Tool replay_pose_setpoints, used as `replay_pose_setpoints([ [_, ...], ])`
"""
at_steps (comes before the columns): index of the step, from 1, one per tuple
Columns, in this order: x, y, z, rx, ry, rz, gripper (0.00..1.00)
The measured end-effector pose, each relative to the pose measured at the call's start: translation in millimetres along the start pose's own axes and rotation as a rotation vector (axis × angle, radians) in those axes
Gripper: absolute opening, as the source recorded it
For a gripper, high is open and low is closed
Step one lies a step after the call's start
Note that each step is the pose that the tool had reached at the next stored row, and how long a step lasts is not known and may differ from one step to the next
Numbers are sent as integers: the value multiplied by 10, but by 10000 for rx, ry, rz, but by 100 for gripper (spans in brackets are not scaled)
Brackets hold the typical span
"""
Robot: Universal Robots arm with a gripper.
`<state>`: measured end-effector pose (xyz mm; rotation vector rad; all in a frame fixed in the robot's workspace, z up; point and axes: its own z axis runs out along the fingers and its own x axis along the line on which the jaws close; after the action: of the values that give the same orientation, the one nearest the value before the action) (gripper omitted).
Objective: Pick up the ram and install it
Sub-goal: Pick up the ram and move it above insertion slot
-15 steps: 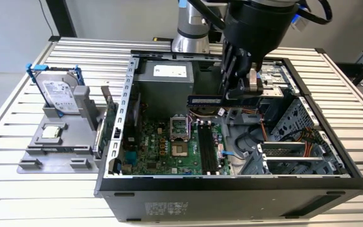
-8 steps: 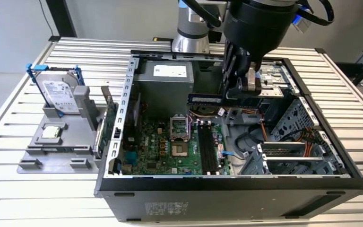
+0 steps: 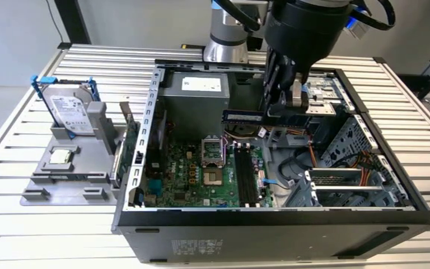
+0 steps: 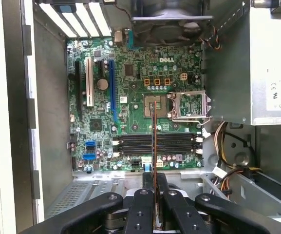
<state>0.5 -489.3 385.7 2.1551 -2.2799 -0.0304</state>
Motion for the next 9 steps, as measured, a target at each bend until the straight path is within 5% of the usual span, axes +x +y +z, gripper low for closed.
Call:
replay_pose_setpoints([
  [9, -231, 11, 5, 0, 1, -1, 0],
])
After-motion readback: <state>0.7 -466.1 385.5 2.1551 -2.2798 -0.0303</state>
